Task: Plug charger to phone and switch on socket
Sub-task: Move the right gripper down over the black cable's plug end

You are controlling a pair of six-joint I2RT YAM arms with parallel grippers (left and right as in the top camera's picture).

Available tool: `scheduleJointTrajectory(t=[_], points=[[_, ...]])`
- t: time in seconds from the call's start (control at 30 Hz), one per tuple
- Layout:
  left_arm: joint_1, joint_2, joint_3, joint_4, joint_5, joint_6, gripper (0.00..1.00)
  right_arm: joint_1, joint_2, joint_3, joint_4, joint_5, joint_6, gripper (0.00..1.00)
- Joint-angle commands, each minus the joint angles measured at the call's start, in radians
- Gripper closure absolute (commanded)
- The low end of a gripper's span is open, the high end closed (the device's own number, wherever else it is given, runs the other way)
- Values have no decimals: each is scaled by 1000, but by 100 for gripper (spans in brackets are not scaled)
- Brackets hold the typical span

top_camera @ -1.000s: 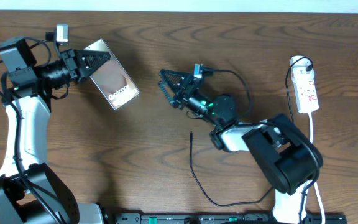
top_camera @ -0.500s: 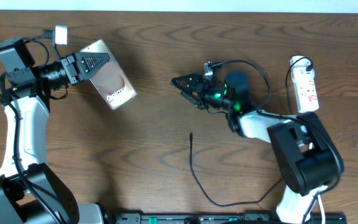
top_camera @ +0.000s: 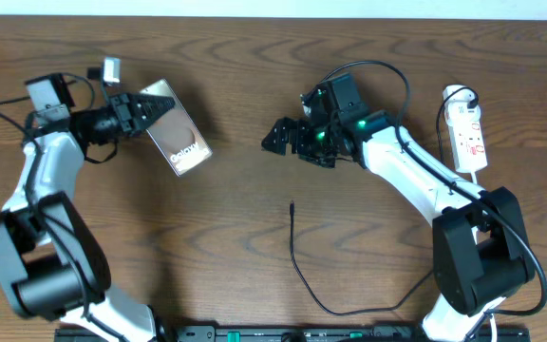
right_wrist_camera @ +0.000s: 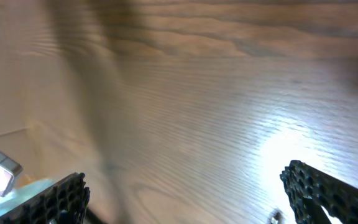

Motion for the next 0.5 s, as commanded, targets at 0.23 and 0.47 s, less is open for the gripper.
scheduleJointTrajectory(t=[0.23, 0.47], points=[[-71, 119, 6, -26, 27, 17, 93, 52, -18, 42, -277, 117, -119, 1], [-125, 123, 6, -29, 20, 25, 92, 142, -18, 42, -443, 256, -108, 1]])
